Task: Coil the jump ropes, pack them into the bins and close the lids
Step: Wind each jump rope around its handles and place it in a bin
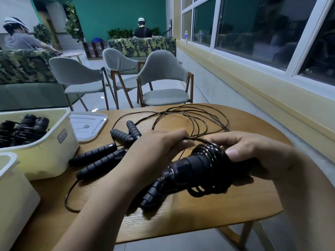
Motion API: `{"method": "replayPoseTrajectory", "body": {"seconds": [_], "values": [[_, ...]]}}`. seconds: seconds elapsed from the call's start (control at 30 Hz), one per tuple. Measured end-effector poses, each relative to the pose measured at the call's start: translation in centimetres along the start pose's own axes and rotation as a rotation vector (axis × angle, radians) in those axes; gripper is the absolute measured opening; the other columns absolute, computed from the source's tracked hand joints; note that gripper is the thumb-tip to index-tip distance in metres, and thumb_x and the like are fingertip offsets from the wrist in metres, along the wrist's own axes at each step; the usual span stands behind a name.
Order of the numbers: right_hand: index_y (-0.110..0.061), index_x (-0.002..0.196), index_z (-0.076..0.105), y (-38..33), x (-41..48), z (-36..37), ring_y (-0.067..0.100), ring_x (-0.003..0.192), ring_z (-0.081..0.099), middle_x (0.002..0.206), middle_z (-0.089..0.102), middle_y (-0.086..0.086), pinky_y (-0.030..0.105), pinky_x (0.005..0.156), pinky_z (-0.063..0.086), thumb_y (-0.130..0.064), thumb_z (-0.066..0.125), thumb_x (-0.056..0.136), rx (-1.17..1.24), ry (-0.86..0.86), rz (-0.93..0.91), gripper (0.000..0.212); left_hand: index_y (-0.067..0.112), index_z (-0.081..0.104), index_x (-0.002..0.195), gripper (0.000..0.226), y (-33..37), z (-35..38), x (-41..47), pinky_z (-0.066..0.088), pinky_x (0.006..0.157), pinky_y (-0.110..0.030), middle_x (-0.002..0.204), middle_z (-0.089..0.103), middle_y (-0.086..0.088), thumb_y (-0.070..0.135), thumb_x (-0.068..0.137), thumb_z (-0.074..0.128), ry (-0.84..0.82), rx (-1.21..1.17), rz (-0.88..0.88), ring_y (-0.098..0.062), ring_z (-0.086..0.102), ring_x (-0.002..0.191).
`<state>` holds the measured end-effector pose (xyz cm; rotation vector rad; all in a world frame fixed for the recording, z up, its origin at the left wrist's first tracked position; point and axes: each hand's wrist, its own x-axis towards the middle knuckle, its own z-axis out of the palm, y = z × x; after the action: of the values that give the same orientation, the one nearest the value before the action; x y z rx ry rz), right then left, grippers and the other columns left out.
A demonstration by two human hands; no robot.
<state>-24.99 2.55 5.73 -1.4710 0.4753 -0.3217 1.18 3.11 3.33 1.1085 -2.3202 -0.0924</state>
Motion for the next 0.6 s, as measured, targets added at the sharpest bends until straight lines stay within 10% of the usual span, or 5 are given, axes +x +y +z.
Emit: {"method": "replayPoseTrajectory", "body": {"seconds": [0.13,0.2,0.37,0.5,0.6], "values": [[0.002,0.122,0.057,-0.9,1.7,1.3,0.045,0.059,0.057,0.088,0.064,0.037,0.043,0.042,0.045,-0.027,0.062,0.084,0.051,0.079,-0.109,0.048,0.014,0.067,0.115,0.045,0.3,0.0,0.2,0.035,0.055,-0.022,0.080,0.053,0.003,0.040,0.094,0.036,-0.037,0.037,-0.013,-0.021,0.057,0.073],[0.006,0.120,0.054,-1.7,2.3,1.7,0.041,0.057,0.057,0.083,0.068,0.031,0.031,0.038,0.044,-0.031,0.080,0.072,0.106,0.149,-0.162,0.065,0.005,0.069,0.093,0.041,1.5,-0.3,-0.5,0.018,0.052,-0.013,0.076,0.037,0.009,0.023,0.089,0.032,-0.021,-0.061,-0.065,-0.015,0.048,0.058],[0.016,0.118,0.052,-0.8,2.1,1.7,0.029,0.053,0.046,0.089,0.065,0.035,0.034,0.045,0.027,-0.042,0.059,0.101,-0.007,0.438,-0.350,0.061,0.029,0.067,0.100,0.036,0.7,0.9,-0.7,0.053,0.072,-0.040,0.083,0.067,0.009,0.045,0.106,0.036,0.052,-0.077,-0.116,-0.017,0.063,0.078],[0.002,0.097,0.071,-1.1,3.2,-0.1,0.028,0.045,0.058,0.078,0.074,0.027,0.031,0.040,0.037,-0.042,0.070,0.096,-0.100,0.596,-0.245,0.044,0.040,0.056,0.089,0.024,1.5,0.7,-0.6,0.046,0.065,-0.017,0.074,0.063,0.022,0.043,0.111,0.046,-0.018,-0.124,-0.195,0.000,0.061,0.072],[-0.001,0.111,0.058,-0.8,2.4,1.9,0.026,0.053,0.050,0.086,0.073,0.028,0.027,0.046,0.040,-0.039,0.067,0.100,-0.095,0.742,-0.353,0.040,0.032,0.053,0.091,0.024,2.0,0.5,-0.4,0.044,0.064,-0.028,0.075,0.062,0.020,0.046,0.111,0.045,-0.061,-0.101,-0.222,-0.005,0.058,0.070]]}}
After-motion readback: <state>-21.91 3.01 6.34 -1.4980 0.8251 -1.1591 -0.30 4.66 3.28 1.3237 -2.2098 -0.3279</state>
